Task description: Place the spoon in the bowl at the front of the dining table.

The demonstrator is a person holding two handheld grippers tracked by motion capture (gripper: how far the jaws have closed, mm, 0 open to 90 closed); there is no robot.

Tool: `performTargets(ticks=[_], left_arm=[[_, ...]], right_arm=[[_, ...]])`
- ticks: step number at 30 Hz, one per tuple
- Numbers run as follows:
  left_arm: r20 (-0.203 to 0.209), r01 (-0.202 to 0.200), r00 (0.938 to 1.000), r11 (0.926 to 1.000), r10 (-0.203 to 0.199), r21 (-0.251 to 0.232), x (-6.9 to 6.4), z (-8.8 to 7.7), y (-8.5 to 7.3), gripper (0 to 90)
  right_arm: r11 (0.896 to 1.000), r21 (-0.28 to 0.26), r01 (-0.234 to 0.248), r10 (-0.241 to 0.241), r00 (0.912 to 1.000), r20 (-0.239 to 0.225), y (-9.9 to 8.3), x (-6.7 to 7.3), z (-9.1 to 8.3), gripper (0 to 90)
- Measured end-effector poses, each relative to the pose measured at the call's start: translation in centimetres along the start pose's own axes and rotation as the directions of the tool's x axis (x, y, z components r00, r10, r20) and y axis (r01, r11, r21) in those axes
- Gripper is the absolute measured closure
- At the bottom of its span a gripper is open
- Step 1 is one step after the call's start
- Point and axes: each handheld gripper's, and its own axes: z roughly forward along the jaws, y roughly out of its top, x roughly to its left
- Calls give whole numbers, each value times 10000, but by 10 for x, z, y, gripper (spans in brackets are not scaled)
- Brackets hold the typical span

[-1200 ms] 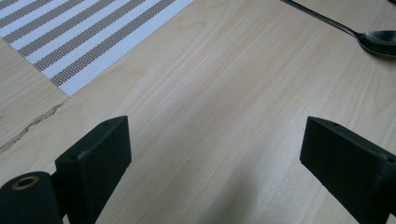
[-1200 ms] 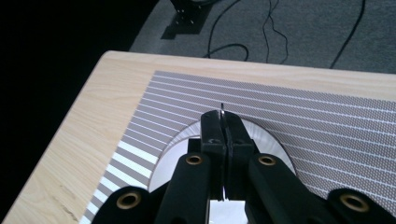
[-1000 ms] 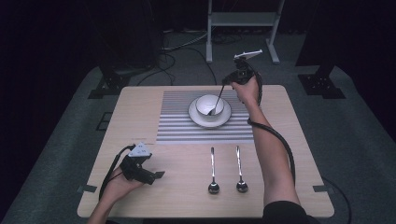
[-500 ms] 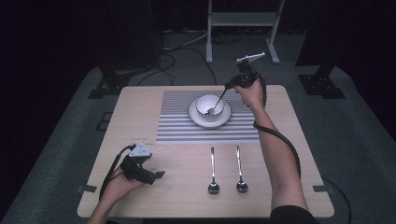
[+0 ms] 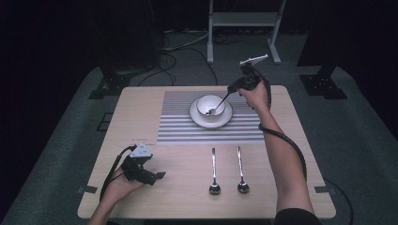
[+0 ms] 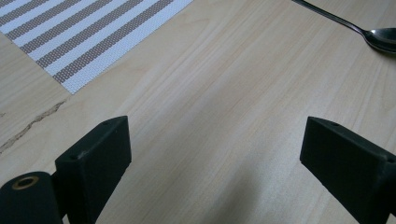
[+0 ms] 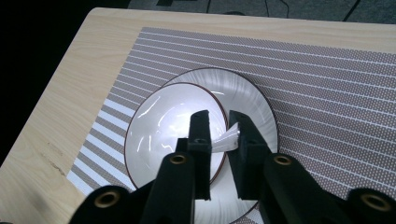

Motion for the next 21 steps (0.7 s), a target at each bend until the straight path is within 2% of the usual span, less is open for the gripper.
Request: performTargets(ticks=[21], left_arm=[[-22,-34,10000,10000,34,35,-2,2,1,77]], right_arm=[[9994,305,-177,176,9998,20,-15,-18,0,736]])
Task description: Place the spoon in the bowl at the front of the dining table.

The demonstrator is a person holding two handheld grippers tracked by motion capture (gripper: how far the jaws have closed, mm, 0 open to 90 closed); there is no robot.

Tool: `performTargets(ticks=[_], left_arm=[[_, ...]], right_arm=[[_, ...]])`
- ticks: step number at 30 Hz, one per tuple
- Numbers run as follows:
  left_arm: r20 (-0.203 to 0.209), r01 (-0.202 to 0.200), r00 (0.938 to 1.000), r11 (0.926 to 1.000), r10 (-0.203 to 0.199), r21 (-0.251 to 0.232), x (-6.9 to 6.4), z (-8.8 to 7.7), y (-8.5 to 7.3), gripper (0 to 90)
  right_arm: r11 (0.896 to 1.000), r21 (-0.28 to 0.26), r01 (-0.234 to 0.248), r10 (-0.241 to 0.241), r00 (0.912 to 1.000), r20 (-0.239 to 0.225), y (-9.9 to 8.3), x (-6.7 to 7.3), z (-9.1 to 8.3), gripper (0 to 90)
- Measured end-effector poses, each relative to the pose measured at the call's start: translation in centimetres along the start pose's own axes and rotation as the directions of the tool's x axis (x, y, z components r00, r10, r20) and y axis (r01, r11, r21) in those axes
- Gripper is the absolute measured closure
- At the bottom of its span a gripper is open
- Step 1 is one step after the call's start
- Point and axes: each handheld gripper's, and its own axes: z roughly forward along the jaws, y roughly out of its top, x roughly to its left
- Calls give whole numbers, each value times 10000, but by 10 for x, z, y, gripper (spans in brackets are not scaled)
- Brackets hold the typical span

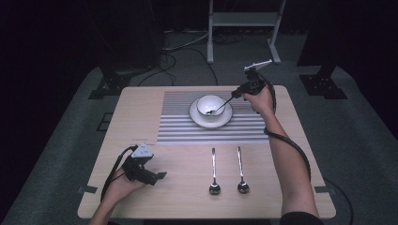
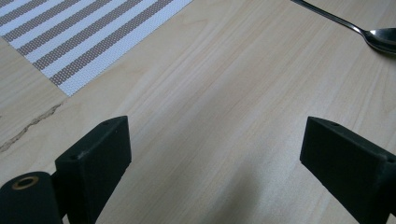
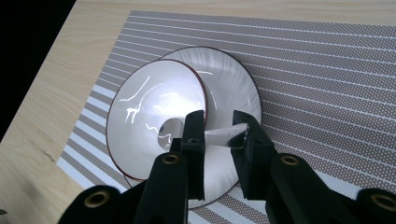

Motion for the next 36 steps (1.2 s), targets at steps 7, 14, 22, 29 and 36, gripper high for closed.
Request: performTargets(ticks=[7,14,22,29,36], left_arm=[[40,-10,10000,10000,10,55,-1,2,1,77],[17,-25,10000,10000,25,39,-1,2,1,77],[-11,-43,10000,10000,43,42,-1,0,0,77],[-54,-37,10000,10000,37,-31,-1,-1,1,77],[-91,-40,10000,10000,40,-47,-1,-1,0,77]], right_arm=[[10000,46,-53,53,9999,-121,-7,-8,1,726],[9998,182,15,-11,9996,-270,-13,-8,1,683],[9995,293,116,-96,9978,-657,-27,-12,-7,560],[9978,470,458,-414,9950,-905,-39,-14,-16,510],[9963,540,663,-586,9894,-1331,-56,-16,-21,476]])
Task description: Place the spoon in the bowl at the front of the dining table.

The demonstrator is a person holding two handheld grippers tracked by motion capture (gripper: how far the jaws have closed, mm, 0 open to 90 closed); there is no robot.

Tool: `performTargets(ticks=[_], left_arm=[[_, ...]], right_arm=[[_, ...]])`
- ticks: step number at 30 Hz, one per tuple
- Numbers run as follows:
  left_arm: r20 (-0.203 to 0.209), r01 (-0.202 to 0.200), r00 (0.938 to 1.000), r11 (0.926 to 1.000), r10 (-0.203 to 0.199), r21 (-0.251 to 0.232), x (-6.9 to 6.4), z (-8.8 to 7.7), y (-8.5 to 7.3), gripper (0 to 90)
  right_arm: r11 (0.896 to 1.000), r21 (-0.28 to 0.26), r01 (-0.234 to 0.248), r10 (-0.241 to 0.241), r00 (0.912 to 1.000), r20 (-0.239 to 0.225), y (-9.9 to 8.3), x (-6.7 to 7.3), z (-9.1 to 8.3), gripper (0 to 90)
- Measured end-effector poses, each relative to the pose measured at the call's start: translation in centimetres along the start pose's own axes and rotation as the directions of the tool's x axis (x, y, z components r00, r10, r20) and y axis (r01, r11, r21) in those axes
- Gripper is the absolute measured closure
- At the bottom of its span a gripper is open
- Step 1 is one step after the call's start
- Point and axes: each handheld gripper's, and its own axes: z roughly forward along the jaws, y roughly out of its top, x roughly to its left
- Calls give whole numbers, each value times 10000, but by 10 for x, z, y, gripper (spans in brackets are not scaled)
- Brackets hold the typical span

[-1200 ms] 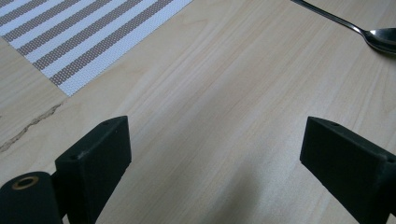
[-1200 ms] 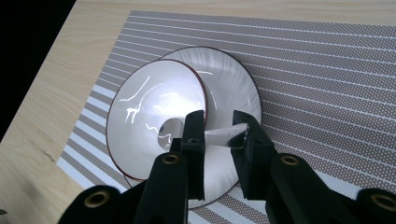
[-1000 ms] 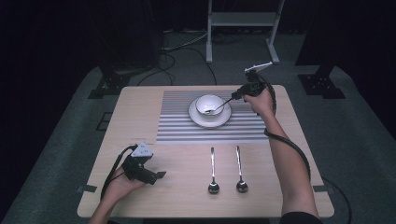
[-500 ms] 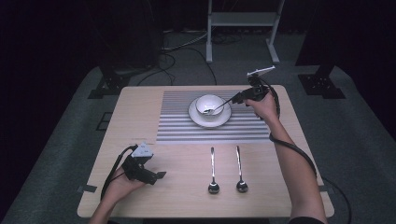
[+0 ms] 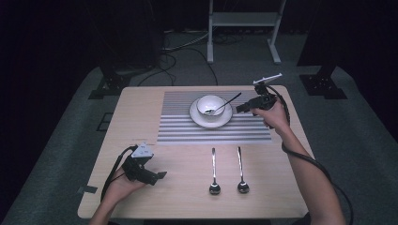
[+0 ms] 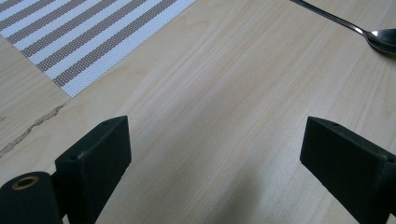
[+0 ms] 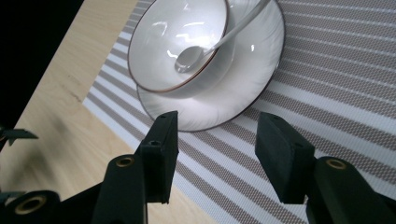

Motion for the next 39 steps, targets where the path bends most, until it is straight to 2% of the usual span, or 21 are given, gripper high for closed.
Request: performTargets(ticks=[9,26,39], left_arm=[[-26,58,10000,10000,-58,-8,1,0,0,77],[-110,172,9998,9998,-172,-54,4,-2,-2,77],[-163,226,9996,9997,-227,-68,6,-3,-3,77]], right_arm=[[9995,231,212,-204,9992,-349,-23,-2,3,450],[9992,117,384,-374,9963,-779,-55,-3,2,430],[9984,130,557,-541,9935,-1005,-78,1,5,422]])
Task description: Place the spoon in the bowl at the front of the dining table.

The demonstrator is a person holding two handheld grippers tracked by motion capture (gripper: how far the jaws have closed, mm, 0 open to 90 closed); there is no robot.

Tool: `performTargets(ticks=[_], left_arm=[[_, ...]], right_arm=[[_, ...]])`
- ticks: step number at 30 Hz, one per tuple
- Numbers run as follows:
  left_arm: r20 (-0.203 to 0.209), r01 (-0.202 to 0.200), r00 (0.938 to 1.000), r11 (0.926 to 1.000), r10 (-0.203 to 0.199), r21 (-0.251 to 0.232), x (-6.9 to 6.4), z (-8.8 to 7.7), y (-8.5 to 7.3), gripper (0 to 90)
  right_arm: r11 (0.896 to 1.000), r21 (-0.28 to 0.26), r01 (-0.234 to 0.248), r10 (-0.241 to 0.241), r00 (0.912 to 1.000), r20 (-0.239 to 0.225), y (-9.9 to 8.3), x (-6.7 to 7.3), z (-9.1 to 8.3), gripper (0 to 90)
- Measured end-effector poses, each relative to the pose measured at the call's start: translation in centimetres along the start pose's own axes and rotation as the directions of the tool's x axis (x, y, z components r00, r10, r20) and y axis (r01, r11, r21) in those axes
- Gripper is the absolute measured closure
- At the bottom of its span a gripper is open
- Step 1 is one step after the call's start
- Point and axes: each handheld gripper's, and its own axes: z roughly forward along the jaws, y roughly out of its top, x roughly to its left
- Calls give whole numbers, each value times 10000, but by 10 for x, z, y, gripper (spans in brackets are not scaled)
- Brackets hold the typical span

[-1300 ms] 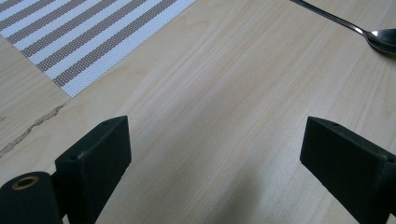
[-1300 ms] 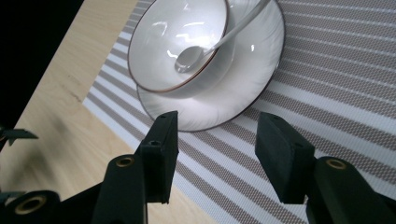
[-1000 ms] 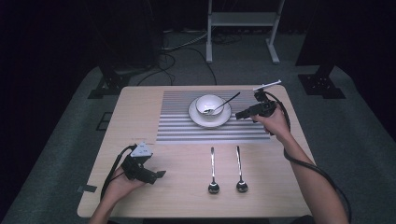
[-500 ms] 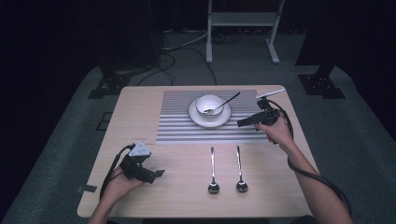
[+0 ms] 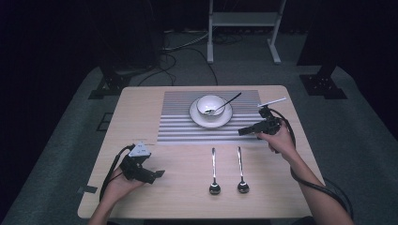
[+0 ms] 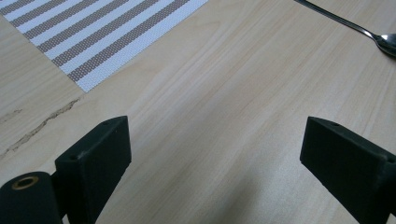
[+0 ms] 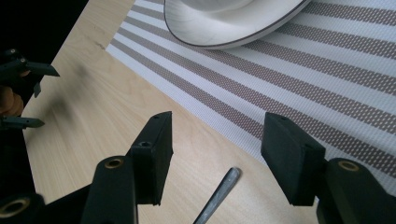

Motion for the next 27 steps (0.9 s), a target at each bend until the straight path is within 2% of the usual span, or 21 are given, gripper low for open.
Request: performTargets(ticks=[11,17,27], left_arm=[[-80,70,9999,10000,-70,-20,2,-1,-1,77],[-127,80,9999,10000,-81,-31,2,-1,-1,77],[-122,91,9999,10000,-91,-13,2,-1,-2,77]], right_arm=[[9999,-136,35,-38,9996,-262,-15,4,4,416],[9998,-89,194,-196,9996,-193,-25,8,7,414],[9993,-82,369,-372,9987,-337,-42,14,8,412]])
